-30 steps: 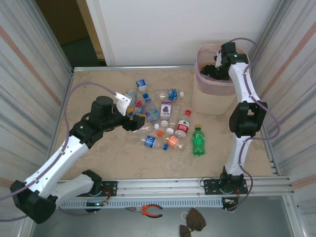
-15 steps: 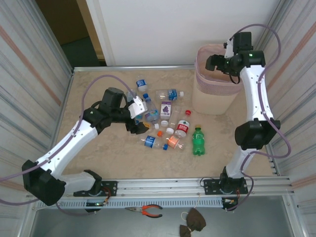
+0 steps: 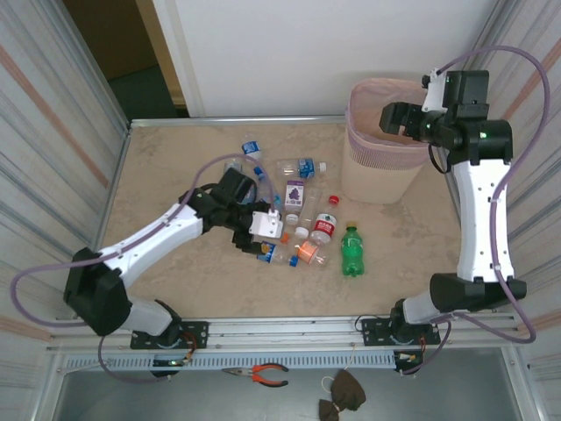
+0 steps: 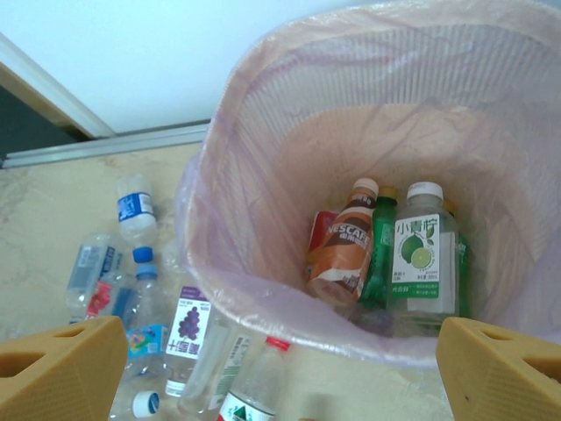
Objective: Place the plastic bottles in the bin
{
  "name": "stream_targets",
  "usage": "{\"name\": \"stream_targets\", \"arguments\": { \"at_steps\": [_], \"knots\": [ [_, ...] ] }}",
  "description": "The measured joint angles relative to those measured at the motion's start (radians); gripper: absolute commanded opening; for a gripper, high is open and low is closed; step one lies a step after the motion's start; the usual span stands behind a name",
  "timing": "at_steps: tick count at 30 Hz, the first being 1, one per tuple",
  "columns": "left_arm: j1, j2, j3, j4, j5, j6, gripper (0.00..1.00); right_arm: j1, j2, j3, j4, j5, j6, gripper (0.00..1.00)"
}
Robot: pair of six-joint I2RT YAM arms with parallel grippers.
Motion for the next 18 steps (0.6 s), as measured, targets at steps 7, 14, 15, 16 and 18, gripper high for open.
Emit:
{"name": "stream_targets", "arguments": {
  "at_steps": [7,14,15,16,18],
  "knots": [
    [-0.016,0.068,-0.01,-0.008,-0.104,0.07,0.76,0.0,-0.042,-0.064,0.006,-0.003,0.001,0.9],
    [-0.027,0.109,-0.063,0.031,-0.168,0.101,0.76,0.0,-0.043,-0.093,0.013,-0.007,0.004,0.9],
    [-0.028,0.122,-0.063,0.034,-0.17,0.102,0.76,0.0,-0.043,-0.095,0.013,-0.007,0.004,0.9],
    [-0.029,0.131,-0.063,0.037,-0.17,0.103,0.76,0.0,-0.044,-0.101,0.018,-0.008,0.004,0.9],
    [-0.031,0.154,-0.063,0.042,-0.177,0.105,0.77,0.0,-0.055,-0.128,0.027,-0.007,0.004,0.9]
  ]
}}
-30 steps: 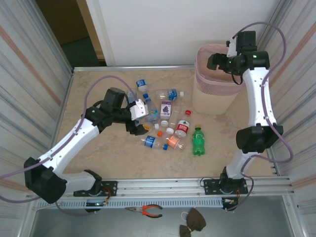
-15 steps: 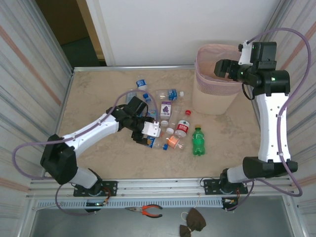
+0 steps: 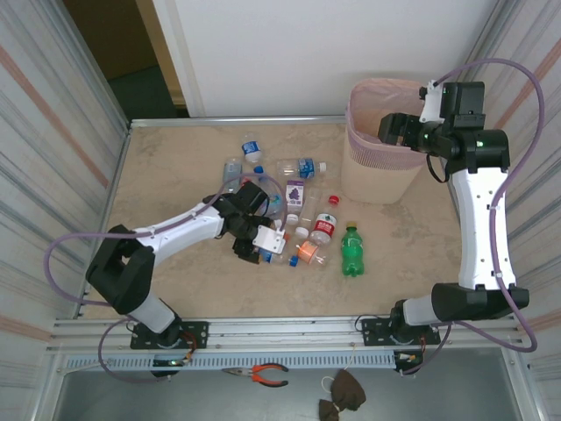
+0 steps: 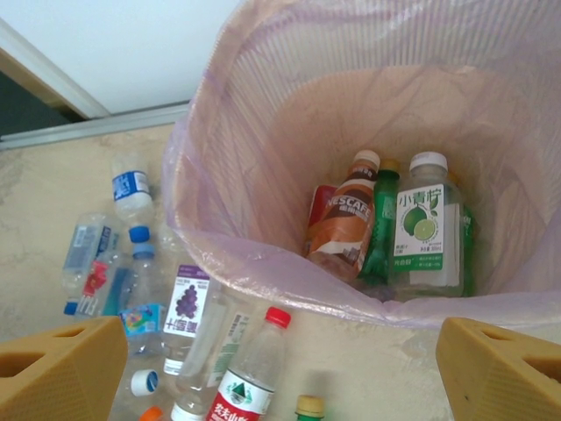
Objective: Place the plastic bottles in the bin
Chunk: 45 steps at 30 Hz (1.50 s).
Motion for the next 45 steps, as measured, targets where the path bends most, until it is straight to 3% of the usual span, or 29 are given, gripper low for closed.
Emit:
{"name": "stream_targets", "arguments": {
  "at_steps": [10,27,35,45],
  "knots": [
    [-0.024,0.033,-0.043,0.007,-0.034,-0.008,0.78,0.0,-0.027,-0.056,0.035,-0.023,0.001,0.9],
    [-0.026,0.018,-0.093,-0.054,-0.117,-0.142,0.81,0.002,-0.098,-0.111,0.078,-0.049,0.032,0.9],
    [-0.026,0.034,-0.094,-0.053,-0.122,-0.179,0.75,0.004,-0.1,-0.115,0.081,-0.052,0.034,0.9],
    [-0.024,0.037,-0.094,-0.053,-0.117,-0.193,0.58,0.01,-0.1,-0.115,0.081,-0.052,0.035,0.9]
  ]
}}
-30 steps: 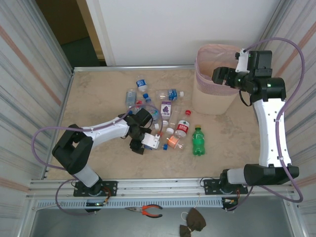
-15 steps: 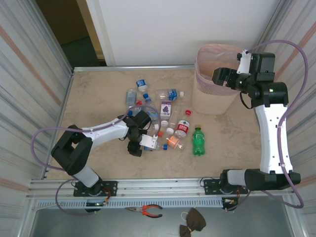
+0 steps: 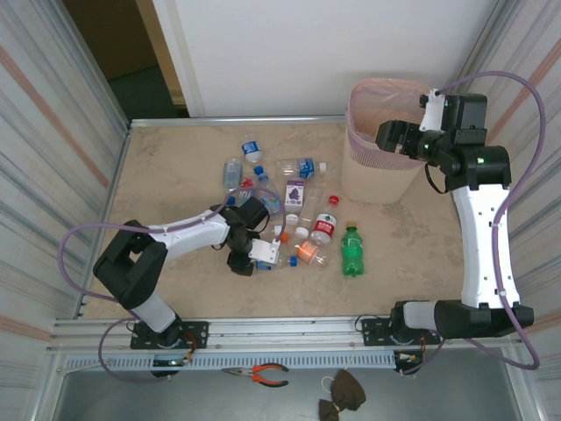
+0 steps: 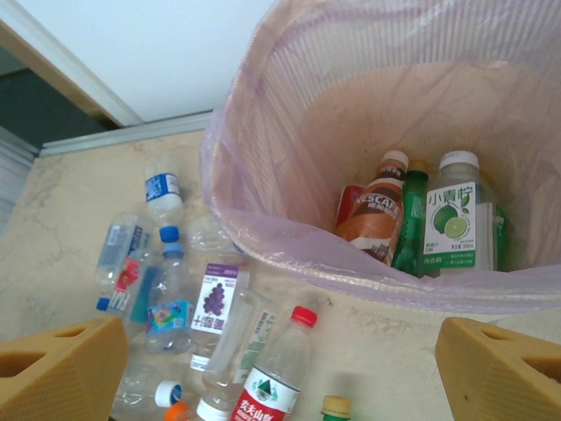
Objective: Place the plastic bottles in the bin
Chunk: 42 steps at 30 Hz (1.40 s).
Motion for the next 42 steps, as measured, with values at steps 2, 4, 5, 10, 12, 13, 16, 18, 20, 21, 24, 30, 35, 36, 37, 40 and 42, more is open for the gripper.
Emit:
{"name": "stream_targets", "arguments": {
  "at_steps": [2,4,5,10,12,13,16,18,20,21,24,30,35,36,37,40,42],
  "knots": [
    [0.002,-0.003,0.0,-0.001,0.005,0.001,0.57,0.002,0.0,0.0,0.0,0.0,0.0,0.9],
    [0.003,-0.011,0.0,-0.002,0.009,0.002,0.57,0.002,0.0,0.0,0.0,0.0,0.0,0.9],
    [0.003,-0.022,0.0,-0.004,0.015,0.003,0.56,0.002,0.0,0.0,0.0,0.0,0.0,0.9],
    [0.015,-0.119,0.0,-0.008,0.071,0.003,0.51,0.002,-0.004,0.0,0.0,0.0,0.0,0.9],
    [0.024,-0.17,0.0,-0.007,0.109,-0.005,0.51,0.002,-0.008,0.0,0.0,-0.002,0.0,0.9],
    [0.03,-0.198,0.002,-0.007,0.136,-0.014,0.51,0.002,-0.012,0.0,0.001,-0.006,0.0,0.9],
    [0.061,-0.273,0.008,0.013,0.237,-0.062,0.5,0.002,-0.035,-0.026,0.027,-0.029,0.0,0.9],
    [0.093,-0.326,0.009,0.052,0.312,-0.115,0.5,0.002,-0.062,-0.066,0.059,-0.053,-0.001,0.9],
    [0.12,-0.374,0.01,0.102,0.371,-0.172,0.51,0.002,-0.093,-0.115,0.103,-0.081,-0.001,0.9],
    [0.129,-0.399,0.01,0.133,0.4,-0.206,0.51,0.002,-0.113,-0.145,0.13,-0.098,-0.001,0.9],
    [0.134,-0.453,0.01,0.217,0.47,-0.306,0.51,0.002,-0.175,-0.229,0.224,-0.166,-0.004,0.9],
    [0.135,-0.53,-0.019,0.495,0.601,-0.555,0.49,0.009,-0.297,-0.359,0.45,-0.346,-0.008,0.93],
    [0.134,-0.542,-0.044,0.731,0.678,-0.75,0.49,0.046,-0.361,-0.394,0.612,-0.504,-0.01,0.95],
    [0.134,-0.542,-0.044,0.771,0.689,-0.782,0.49,0.062,-0.369,-0.399,0.644,-0.535,-0.012,0.95],
    [0.134,-0.542,-0.044,0.802,0.697,-0.804,0.49,0.079,-0.374,-0.402,0.665,-0.558,-0.015,0.96],
    [0.118,-0.542,-0.038,0.874,0.719,-0.856,0.49,0.163,-0.383,-0.406,0.715,-0.618,-0.051,0.98],
    [0.097,-0.536,-0.02,0.905,0.743,-0.875,0.48,0.231,-0.385,-0.406,0.729,-0.645,-0.09,0.99]
  ]
}}
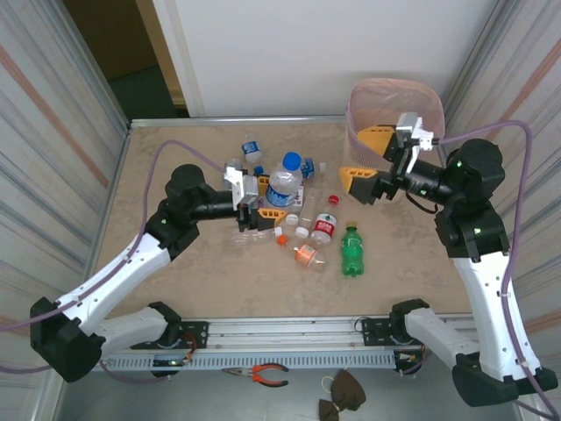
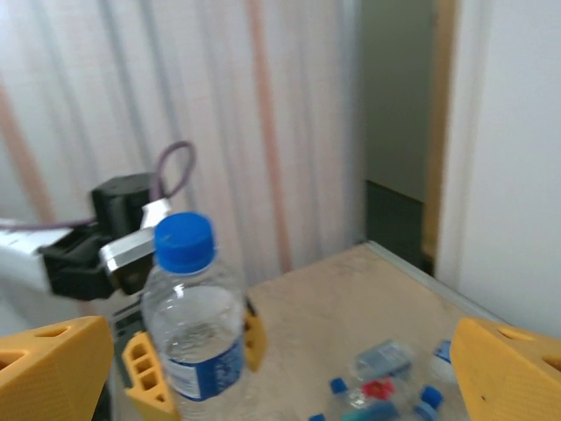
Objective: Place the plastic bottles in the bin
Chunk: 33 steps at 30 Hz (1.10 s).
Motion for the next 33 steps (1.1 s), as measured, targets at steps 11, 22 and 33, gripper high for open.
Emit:
{"name": "stream_targets", "arguments": {
  "at_steps": [11,22,33],
  "knots": [
    [-0.13,0.061,0.153,0.053,0.143,-0.014,0.48,0.267,0.035,0.016,0.03,-0.068,-0.105,0.99],
    [-0.18,0.084,0.201,0.062,0.166,-0.014,0.49,0.391,0.069,0.027,0.002,-0.148,-0.184,0.87],
    [-0.195,0.093,0.21,0.069,0.172,-0.015,0.48,0.404,0.07,0.027,-0.051,-0.148,-0.269,0.71]
  ]
}}
